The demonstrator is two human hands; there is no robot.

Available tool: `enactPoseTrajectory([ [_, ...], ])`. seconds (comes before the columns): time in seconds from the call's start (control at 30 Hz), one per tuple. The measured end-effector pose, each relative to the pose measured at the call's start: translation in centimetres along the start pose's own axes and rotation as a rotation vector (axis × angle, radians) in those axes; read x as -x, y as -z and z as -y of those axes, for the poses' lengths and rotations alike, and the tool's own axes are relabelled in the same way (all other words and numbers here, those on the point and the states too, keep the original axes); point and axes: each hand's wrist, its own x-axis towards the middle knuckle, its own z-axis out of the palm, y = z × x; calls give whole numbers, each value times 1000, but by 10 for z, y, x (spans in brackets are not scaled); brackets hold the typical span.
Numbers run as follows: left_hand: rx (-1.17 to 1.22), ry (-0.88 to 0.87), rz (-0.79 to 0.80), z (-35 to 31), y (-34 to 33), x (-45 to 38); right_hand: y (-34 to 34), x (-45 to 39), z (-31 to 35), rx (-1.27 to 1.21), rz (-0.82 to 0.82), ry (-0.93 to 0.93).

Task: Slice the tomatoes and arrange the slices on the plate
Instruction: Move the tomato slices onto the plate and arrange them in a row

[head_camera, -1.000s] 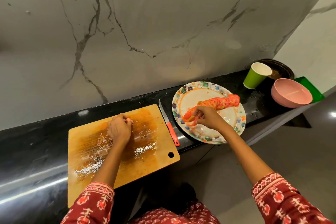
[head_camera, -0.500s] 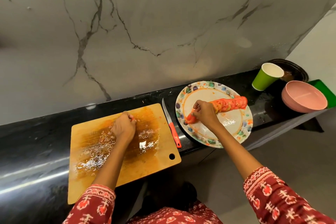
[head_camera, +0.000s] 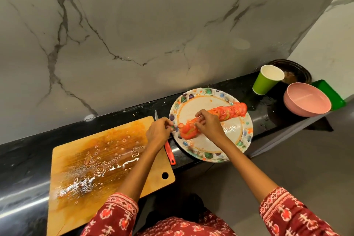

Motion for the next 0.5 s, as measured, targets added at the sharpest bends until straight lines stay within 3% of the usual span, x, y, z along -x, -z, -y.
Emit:
enactPoseTrajectory([
  [0.2,-18,-92,107,-9,-6,-3,7,-5,-8,-13,81,21],
  [0.33,-150,-139,118,-14,-19,-5,8,0,-11,146,212,29],
  [0.5,-187,-121,110,-11,-23,-9,-7,16,-10,173,155,-43],
])
